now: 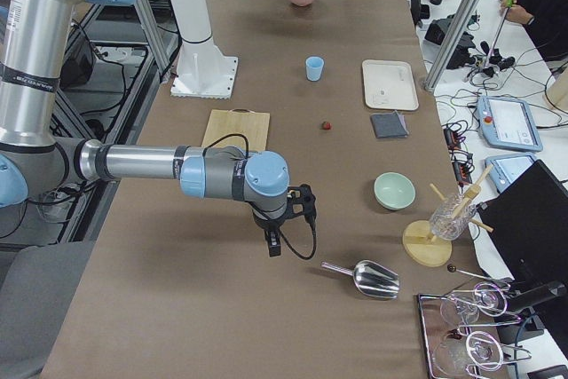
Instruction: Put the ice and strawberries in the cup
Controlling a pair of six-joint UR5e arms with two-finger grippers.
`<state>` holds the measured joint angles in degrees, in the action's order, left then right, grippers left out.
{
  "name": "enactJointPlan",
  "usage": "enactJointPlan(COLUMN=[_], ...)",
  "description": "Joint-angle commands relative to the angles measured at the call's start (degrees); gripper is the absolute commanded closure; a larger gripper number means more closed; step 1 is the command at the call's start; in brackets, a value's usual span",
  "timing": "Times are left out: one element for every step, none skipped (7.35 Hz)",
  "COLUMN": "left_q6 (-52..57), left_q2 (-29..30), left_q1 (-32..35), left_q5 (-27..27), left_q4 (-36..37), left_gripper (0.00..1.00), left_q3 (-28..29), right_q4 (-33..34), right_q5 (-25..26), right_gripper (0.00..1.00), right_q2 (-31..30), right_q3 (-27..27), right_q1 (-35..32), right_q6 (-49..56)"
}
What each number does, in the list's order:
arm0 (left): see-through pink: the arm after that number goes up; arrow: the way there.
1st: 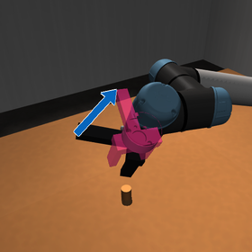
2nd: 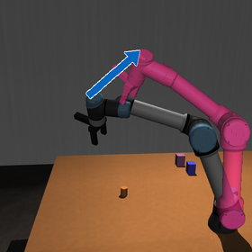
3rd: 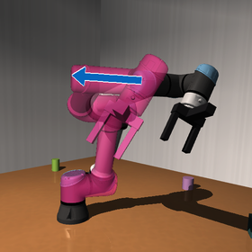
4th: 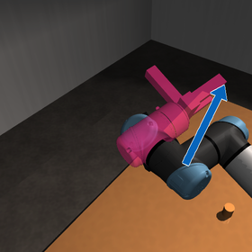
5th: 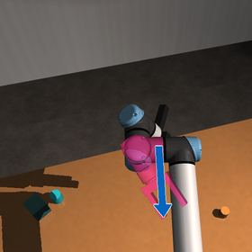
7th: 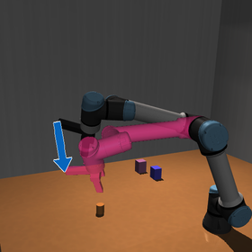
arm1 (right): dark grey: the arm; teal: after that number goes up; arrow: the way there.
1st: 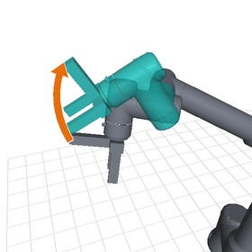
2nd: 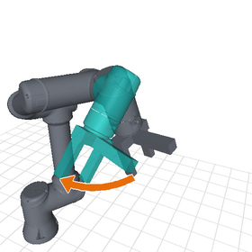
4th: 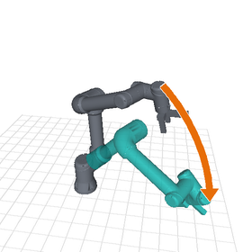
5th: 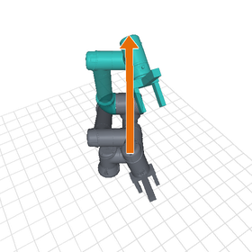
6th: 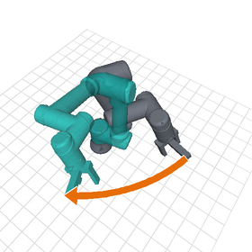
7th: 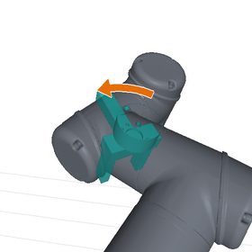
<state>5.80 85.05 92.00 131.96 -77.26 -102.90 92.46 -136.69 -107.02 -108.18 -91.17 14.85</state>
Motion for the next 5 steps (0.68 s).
enactJointPlan(left_q6=[-0.3, 0.0, -0.3, -0.8, -4.9], left_q2=[0.2, 0.1, 0.2, 0.2, 0.6], left_q1=[-0.1, -0.1, -0.2, 0.0, -0.1], left_q5=[0.0, 0.0, 0.0, 0.1, 0.0], left_q4=[-0.1, -0.6, -0.7, -0.6, -0.5], left_gripper=[0.02, 0.02, 0.02, 0.02, 0.02], left_q3=[-0.4, -0.5, -1.1, -1.7, -1.5], right_q4=[0.0, 0.0, 0.1, 0.1, 0.1], right_q5=[0.1, 0.1, 0.1, 0.1, 0.0], right_gripper=[0.00, 0.00, 0.00, 0.00, 0.00], right_q2=[0.0, -0.1, -0.1, -0.1, 0.0], right_q3=[-0.1, 0.0, 0.0, 0.1, 0.0], right_q1=[-0.1, -0.1, -0.1, -0.1, -0.1], right_q6=[0.0, 0.0, 0.0, 0.0, 0.0])
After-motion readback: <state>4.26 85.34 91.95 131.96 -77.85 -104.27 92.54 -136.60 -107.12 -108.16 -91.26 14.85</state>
